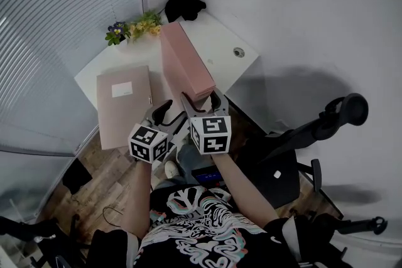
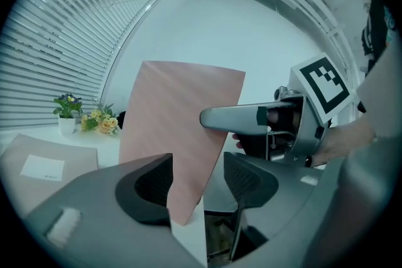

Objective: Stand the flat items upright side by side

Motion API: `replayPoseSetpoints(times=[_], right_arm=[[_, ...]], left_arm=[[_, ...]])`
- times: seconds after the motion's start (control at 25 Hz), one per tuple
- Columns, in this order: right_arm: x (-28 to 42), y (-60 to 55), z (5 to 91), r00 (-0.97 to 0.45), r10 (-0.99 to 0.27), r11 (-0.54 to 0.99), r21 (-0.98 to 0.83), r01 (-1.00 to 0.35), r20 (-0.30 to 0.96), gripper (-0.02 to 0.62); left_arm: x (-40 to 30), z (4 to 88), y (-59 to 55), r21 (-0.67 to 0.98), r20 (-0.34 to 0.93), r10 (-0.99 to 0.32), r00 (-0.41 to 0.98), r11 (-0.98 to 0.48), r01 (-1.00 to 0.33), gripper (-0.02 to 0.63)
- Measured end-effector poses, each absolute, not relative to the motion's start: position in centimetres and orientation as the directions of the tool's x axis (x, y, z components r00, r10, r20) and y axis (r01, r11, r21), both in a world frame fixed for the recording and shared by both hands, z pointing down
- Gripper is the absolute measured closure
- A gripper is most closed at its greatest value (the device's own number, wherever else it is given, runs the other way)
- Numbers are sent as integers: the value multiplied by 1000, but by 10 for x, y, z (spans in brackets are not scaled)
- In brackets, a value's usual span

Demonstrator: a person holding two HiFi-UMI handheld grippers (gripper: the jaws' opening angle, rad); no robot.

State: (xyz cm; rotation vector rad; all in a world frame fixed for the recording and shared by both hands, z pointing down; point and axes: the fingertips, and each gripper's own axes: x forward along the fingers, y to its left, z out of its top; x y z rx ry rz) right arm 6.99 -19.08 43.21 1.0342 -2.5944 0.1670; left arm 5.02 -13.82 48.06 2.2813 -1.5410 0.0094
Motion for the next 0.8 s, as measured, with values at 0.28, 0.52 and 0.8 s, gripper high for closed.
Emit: replayPoseSetpoints(times=[0.28, 0.52, 0.8], right_arm=[[85, -175, 427, -688, -642, 729, -12, -685, 338, 264], [107, -159, 423, -709, -627, 737, -51, -674, 323, 264], [141, -125, 429, -734, -597, 739, -134, -660, 324, 268]], left_arm=[[54, 465, -129, 298, 182, -916, 358, -296, -908, 365], [58, 453, -115, 287, 166, -944, 286, -232, -930, 364], [78, 446, -81, 281, 177, -964, 198, -143, -949, 365]])
